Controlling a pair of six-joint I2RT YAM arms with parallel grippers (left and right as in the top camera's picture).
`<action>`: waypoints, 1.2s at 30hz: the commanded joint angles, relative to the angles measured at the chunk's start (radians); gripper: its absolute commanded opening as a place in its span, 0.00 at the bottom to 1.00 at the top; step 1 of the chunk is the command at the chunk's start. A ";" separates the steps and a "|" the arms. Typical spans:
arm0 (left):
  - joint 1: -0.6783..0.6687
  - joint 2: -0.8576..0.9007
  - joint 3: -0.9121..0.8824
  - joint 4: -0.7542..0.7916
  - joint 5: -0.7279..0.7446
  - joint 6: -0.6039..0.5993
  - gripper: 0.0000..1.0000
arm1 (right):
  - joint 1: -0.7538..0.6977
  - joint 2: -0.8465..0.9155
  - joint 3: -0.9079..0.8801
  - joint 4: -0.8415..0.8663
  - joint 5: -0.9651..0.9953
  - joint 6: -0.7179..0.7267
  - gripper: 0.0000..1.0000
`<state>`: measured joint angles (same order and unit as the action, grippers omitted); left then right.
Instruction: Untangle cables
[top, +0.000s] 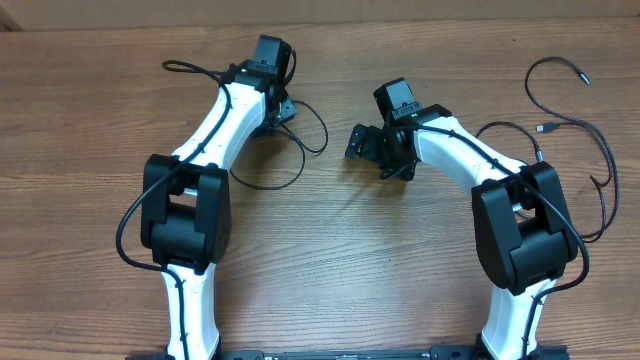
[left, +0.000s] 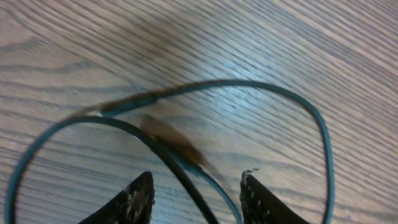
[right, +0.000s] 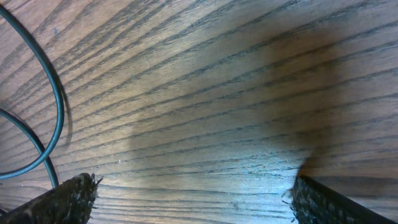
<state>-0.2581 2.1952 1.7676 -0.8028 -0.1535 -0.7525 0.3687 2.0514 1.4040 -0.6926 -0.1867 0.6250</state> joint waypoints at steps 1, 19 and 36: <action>0.018 0.009 -0.013 -0.008 -0.009 0.008 0.45 | 0.003 0.031 -0.042 -0.001 -0.017 0.003 1.00; 0.023 0.009 -0.059 -0.006 -0.006 -0.081 0.04 | 0.003 0.031 -0.042 0.000 -0.017 0.003 1.00; 0.020 -0.122 0.295 -0.201 0.021 0.462 0.04 | 0.003 0.031 -0.042 0.000 -0.016 0.000 1.00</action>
<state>-0.2386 2.1605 1.9640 -0.9962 -0.1532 -0.4389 0.3687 2.0514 1.4033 -0.6918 -0.1867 0.6239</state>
